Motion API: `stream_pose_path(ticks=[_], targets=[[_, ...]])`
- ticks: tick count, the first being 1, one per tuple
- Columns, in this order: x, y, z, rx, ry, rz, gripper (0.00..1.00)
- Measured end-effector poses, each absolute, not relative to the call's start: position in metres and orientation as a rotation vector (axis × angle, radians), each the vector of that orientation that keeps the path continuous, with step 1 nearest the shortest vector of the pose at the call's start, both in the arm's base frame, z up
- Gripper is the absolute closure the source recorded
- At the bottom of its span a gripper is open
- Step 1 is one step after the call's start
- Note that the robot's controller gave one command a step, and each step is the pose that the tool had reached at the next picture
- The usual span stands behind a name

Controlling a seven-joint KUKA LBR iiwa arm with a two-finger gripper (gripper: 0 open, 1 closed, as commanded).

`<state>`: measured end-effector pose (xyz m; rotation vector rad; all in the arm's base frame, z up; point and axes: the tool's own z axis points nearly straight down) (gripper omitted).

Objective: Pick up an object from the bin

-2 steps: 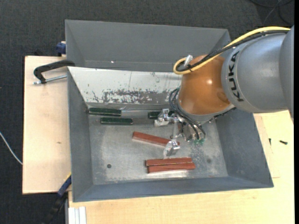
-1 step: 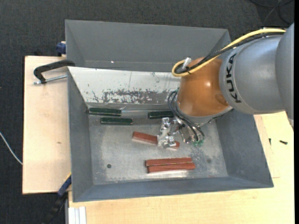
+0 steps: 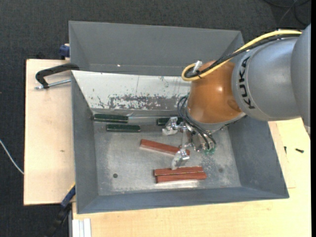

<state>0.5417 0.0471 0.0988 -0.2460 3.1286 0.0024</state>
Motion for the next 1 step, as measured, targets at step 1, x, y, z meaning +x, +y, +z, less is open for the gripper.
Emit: stream_pose_path(ticks=[1], targets=[[0.5417, 0.047, 0.0988, -0.246, 3.129, 0.003, 1.0]])
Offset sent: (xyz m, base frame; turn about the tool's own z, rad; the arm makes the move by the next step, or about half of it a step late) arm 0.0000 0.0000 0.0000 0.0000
